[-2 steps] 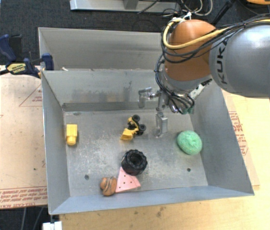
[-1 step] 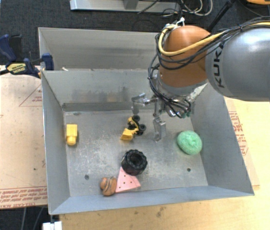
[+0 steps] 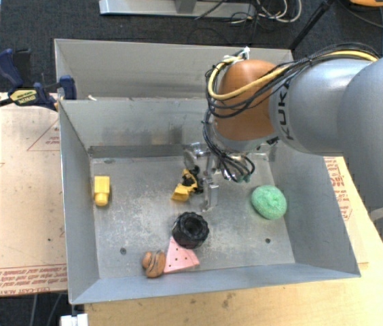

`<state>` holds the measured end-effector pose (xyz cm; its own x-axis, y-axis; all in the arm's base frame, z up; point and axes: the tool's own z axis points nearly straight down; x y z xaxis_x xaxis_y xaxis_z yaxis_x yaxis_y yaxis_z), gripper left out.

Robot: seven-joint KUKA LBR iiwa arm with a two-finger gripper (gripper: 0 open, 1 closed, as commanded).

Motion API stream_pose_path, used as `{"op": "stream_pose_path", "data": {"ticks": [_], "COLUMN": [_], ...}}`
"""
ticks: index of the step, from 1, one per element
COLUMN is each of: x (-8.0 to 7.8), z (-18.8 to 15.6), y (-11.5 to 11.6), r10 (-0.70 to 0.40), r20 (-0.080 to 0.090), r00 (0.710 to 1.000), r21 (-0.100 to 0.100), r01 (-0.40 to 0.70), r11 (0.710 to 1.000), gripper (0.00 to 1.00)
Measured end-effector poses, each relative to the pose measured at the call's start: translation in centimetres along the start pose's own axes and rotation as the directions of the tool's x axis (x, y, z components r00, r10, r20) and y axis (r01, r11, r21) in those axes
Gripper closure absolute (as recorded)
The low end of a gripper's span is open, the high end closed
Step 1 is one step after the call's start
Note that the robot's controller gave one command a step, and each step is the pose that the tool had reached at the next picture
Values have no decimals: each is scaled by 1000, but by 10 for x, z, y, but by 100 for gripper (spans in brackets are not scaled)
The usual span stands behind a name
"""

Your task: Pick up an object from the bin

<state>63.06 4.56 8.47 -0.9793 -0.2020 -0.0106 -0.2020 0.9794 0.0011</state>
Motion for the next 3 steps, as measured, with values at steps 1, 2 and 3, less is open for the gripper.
{"op": "stream_pose_path", "data": {"ticks": [1, 2, 3], "x": [16, 16, 16], "z": [10, 10, 10], "y": [-3, -3, -3], "r10": [155, 154, 154], "r20": [0, 0, 0], "r00": [988, 988, 988], "r21": [0, 0, 0], "r01": [-155, -154, -154], "r11": [988, 988, 988], "gripper": [100, 100, 100]}}
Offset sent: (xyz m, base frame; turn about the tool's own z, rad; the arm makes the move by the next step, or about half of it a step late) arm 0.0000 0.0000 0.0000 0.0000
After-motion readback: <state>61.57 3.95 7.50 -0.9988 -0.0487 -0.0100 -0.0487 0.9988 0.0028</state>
